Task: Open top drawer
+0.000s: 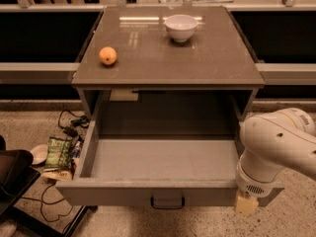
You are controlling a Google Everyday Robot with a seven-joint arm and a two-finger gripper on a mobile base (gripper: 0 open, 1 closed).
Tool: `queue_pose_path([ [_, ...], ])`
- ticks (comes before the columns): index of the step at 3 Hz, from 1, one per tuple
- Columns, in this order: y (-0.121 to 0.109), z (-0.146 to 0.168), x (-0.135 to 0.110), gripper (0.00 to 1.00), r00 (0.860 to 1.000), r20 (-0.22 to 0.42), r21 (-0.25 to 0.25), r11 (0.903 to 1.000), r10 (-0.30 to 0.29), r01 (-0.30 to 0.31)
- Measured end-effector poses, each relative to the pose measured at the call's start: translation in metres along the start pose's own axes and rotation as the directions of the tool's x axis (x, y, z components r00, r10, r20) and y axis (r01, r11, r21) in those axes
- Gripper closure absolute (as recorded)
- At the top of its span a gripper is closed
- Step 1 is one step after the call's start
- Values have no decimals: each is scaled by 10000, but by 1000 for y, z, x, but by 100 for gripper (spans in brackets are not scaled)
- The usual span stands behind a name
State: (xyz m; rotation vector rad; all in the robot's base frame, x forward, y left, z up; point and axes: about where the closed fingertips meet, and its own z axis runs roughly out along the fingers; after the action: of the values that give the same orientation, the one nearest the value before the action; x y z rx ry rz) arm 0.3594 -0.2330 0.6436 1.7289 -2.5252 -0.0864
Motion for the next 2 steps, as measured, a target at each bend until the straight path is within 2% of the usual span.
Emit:
queue_pose_path([
  [1,20,-6,2,73,9996,-200,-53,9998,175,-177],
  [2,20,-6,2,96,9996,-200,-53,9998,175,-177],
])
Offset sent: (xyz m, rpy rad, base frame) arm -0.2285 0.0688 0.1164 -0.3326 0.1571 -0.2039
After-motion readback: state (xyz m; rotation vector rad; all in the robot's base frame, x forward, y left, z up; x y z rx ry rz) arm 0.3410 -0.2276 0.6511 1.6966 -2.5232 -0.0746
